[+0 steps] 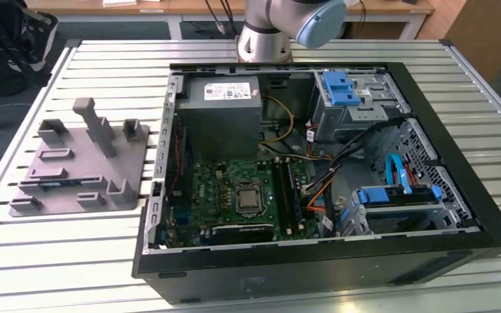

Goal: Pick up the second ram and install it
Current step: 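Reach for the second ram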

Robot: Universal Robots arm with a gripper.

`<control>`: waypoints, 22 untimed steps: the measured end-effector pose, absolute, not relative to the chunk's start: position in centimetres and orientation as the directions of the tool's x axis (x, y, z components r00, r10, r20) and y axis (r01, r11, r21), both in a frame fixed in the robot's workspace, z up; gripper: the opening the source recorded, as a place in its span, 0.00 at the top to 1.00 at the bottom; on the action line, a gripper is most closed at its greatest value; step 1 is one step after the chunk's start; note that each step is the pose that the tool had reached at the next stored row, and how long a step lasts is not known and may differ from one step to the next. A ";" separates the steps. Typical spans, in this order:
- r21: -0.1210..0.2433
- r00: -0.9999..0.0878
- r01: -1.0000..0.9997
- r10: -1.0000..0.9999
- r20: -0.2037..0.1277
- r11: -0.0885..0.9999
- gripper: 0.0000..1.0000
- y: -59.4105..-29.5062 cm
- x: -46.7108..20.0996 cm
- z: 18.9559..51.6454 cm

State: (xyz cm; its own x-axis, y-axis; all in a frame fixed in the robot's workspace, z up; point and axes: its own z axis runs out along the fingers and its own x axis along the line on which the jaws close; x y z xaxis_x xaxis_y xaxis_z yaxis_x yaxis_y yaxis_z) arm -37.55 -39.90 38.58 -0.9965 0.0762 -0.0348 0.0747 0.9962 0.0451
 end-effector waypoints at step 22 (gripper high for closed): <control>0.045 -0.997 0.075 0.076 -0.034 0.996 0.89 -40.7 -38.1 34.6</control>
State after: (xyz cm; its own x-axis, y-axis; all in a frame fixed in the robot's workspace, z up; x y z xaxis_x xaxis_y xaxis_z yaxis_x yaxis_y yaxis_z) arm -38.07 -40.66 34.63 -0.9965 0.0762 -0.0340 0.0746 0.9962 0.0451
